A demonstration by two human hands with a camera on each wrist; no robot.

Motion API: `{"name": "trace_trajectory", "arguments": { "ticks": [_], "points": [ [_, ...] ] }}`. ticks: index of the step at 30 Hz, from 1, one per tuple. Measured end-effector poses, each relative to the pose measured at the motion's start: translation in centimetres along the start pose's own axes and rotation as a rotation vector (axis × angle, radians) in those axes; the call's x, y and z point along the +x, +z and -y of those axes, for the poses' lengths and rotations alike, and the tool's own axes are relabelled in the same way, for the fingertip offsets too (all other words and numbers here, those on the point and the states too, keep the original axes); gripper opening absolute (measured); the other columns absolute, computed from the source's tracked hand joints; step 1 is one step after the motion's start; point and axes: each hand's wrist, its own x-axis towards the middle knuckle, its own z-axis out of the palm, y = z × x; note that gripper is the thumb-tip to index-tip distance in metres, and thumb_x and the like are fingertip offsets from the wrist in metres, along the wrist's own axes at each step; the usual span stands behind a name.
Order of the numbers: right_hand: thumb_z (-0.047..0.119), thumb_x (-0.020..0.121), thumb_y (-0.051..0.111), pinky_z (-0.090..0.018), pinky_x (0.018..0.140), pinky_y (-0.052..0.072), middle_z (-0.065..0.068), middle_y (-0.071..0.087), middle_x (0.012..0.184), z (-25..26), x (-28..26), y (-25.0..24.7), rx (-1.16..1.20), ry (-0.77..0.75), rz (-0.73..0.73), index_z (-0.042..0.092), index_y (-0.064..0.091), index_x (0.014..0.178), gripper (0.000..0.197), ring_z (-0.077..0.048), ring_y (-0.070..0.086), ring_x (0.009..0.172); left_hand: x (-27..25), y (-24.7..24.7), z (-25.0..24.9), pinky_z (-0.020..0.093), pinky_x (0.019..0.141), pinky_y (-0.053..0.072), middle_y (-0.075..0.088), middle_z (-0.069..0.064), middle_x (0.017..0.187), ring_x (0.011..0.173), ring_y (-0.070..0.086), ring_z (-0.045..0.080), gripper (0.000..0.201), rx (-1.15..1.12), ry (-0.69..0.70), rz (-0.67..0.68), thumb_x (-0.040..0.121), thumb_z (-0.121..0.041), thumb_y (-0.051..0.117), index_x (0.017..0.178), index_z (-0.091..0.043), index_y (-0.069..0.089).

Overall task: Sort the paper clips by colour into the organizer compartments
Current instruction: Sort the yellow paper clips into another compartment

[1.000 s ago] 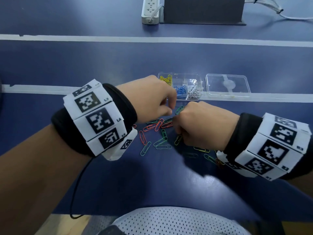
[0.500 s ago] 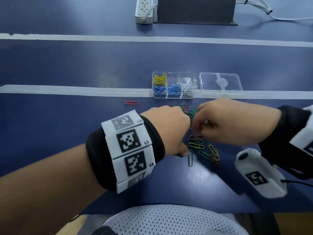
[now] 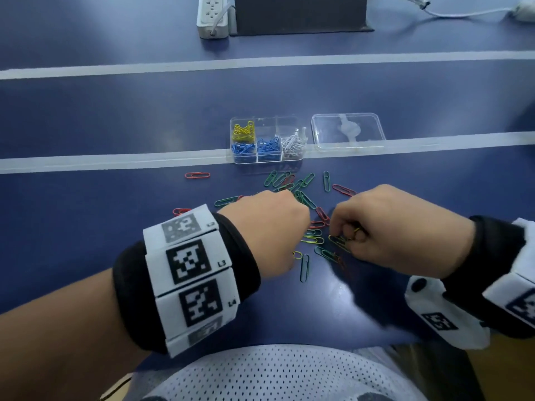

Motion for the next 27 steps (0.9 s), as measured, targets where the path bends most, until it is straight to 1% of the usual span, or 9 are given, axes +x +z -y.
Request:
{"name": "trace_trajectory", "arguments": {
  "ticks": [3,7,10,12,15,18,20,23,27],
  "points": [
    [0.013,0.076,0.049,-0.029,0.072,0.046,0.014,0.045,0.06,0.3,-0.3,0.3,0.007,0.007,-0.013,0.031,0.058,0.096,0.029,-0.004,0.037,0.06,0.2,0.2,-0.1,0.034,0.064,0.043,0.042,0.003,0.084,0.078,0.051,0.031,0.006,0.043,-0.028,-0.008,0.084,-0.015,0.049,0.083,-0.015,0.055],
    [0.011,0.076,0.05,-0.029,0.073,0.049,0.013,0.058,0.064,-0.1,-0.2,0.1,0.104,0.009,-0.015,0.031,0.061,0.094,0.029,-0.001,0.045,0.058,0.2,0.3,0.1,0.036,0.07,0.05,0.047,0.004,0.087,0.089,0.059,0.032,0.007,0.032,0.002,-0.005,0.083,-0.019,0.049,0.077,-0.015,0.048],
    [0.012,0.08,0.05,-0.016,0.066,0.047,0.009,0.065,0.063,-1.4,-0.2,-0.8,0.218,0.073,0.003,0.032,0.066,0.088,0.027,0.0,0.055,0.057,0.0,0.2,0.3,0.042,0.08,0.053,0.051,0.004,0.091,0.094,0.059,0.032,0.014,0.03,0.027,0.011,0.085,-0.027,0.051,0.086,-0.014,0.056],
    [0.01,0.082,0.048,-0.014,0.067,0.05,0.005,0.07,0.063,-2.4,-0.2,-1.3,0.366,0.155,0.053,0.026,0.068,0.083,0.026,0.001,0.06,0.055,-0.1,0.2,0.4,0.043,0.082,0.053,0.055,0.004,0.096,0.096,0.059,0.033,0.016,0.039,0.03,0.024,0.086,-0.03,0.054,0.089,-0.016,0.06],
    [0.005,0.085,0.041,-0.027,0.075,0.056,-0.005,0.073,0.069,-4.6,-0.2,-1.9,0.571,0.271,0.028,0.021,0.07,0.08,0.033,-0.015,0.067,0.059,-0.1,0.2,0.1,0.04,0.08,0.053,0.058,0.005,0.103,0.097,0.06,0.031,0.013,0.085,0.042,0.032,0.088,-0.025,0.052,0.086,-0.014,0.06],
    [0.005,0.087,0.04,-0.036,0.079,0.052,-0.01,0.067,0.067,-6.6,-0.1,-2.2,0.639,0.327,-0.105,0.018,0.071,0.079,0.035,-0.02,0.059,0.06,0.0,0.4,-0.4,0.036,0.071,0.049,0.057,0.006,0.099,0.092,0.061,0.032,0.02,0.133,0.05,0.034,0.086,-0.017,0.046,0.067,-0.015,0.04],
    [0.011,0.087,0.045,-0.033,0.072,0.048,-0.006,0.062,0.063,-7.4,-0.1,-2.1,0.566,0.303,-0.133,0.022,0.071,0.077,0.03,-0.017,0.054,0.059,0.0,0.4,-0.7,0.035,0.065,0.043,0.056,0.007,0.099,0.089,0.06,0.032,0.015,0.164,0.055,0.041,0.085,-0.016,0.045,0.071,-0.014,0.039],
    [0.024,0.083,0.063,-0.018,0.056,0.038,0.005,0.05,0.056,-7.7,0.1,-1.6,0.359,0.199,-0.108,0.028,0.066,0.081,0.006,-0.006,0.044,0.051,0.2,0.3,-0.6,0.034,0.065,0.044,0.052,0.005,0.091,0.082,0.056,0.032,0.003,0.131,0.044,0.042,0.084,-0.016,0.043,0.083,-0.015,0.046],
    [0.027,0.075,0.074,-0.012,0.053,0.033,0.007,0.053,0.061,-7.8,0.7,-1.1,0.111,0.151,-0.108,0.032,0.061,0.076,0.013,-0.005,0.047,0.057,0.1,0.1,0.4,0.035,0.068,0.047,0.036,-0.006,0.068,0.075,0.049,0.029,0.011,-0.085,0.035,-0.021,0.077,-0.015,0.044,0.08,-0.024,0.036]
  ]
}}
